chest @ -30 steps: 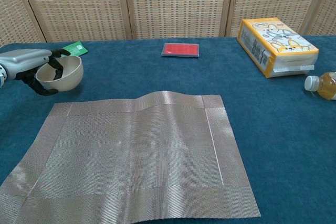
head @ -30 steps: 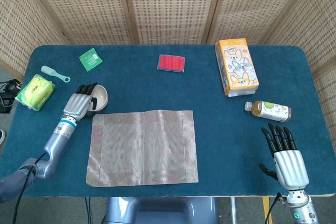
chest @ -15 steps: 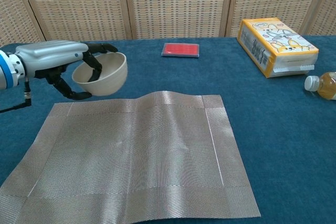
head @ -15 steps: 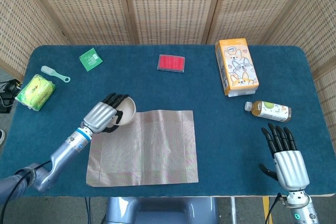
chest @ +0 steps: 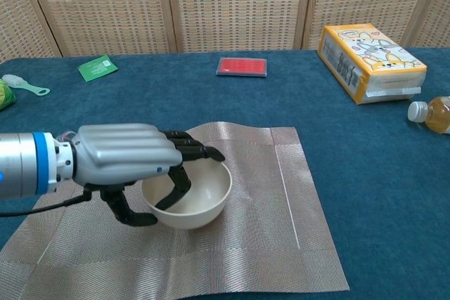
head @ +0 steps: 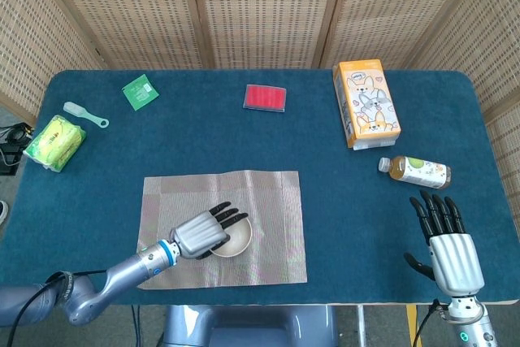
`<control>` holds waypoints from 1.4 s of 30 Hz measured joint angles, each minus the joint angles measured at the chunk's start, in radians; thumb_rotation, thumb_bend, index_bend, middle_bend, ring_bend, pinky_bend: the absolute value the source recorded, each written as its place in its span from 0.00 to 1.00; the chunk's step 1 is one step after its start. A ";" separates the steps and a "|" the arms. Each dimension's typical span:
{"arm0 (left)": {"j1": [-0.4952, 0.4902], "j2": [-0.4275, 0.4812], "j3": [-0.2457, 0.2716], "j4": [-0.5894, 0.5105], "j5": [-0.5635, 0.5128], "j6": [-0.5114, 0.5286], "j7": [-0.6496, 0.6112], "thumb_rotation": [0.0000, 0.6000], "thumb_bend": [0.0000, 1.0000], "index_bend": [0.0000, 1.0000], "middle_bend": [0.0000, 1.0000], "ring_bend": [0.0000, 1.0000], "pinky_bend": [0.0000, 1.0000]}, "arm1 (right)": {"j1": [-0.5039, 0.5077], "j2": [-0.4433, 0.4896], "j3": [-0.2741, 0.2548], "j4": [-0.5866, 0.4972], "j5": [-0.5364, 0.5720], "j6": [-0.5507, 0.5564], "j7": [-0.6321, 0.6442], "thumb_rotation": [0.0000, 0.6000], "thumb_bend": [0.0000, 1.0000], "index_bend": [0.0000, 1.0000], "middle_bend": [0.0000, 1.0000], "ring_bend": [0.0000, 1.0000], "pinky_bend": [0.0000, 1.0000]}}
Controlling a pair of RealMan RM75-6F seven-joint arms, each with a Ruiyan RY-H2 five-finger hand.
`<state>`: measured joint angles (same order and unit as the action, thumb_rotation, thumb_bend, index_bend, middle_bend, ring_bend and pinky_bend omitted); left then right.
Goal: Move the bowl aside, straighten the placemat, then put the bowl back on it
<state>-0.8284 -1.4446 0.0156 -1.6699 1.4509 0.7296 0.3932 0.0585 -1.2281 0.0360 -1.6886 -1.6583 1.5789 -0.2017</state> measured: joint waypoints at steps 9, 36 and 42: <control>-0.011 -0.064 0.012 0.006 -0.082 -0.003 0.177 1.00 0.34 0.59 0.00 0.00 0.00 | -0.001 0.004 0.002 -0.002 0.004 0.000 0.005 1.00 0.00 0.00 0.00 0.00 0.00; 0.190 0.172 -0.011 -0.182 -0.042 0.473 0.163 1.00 0.00 0.00 0.00 0.00 0.00 | -0.011 0.013 0.009 -0.012 -0.008 0.027 -0.009 1.00 0.00 0.00 0.00 0.00 0.00; 0.401 0.238 0.002 -0.206 -0.058 0.750 0.140 1.00 0.00 0.00 0.00 0.00 0.00 | -0.010 0.003 0.023 0.003 0.011 0.028 -0.034 1.00 0.00 0.00 0.00 0.00 0.00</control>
<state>-0.4273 -1.2067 0.0177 -1.8761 1.3926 1.4791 0.5336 0.0486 -1.2252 0.0590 -1.6855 -1.6472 1.6068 -0.2355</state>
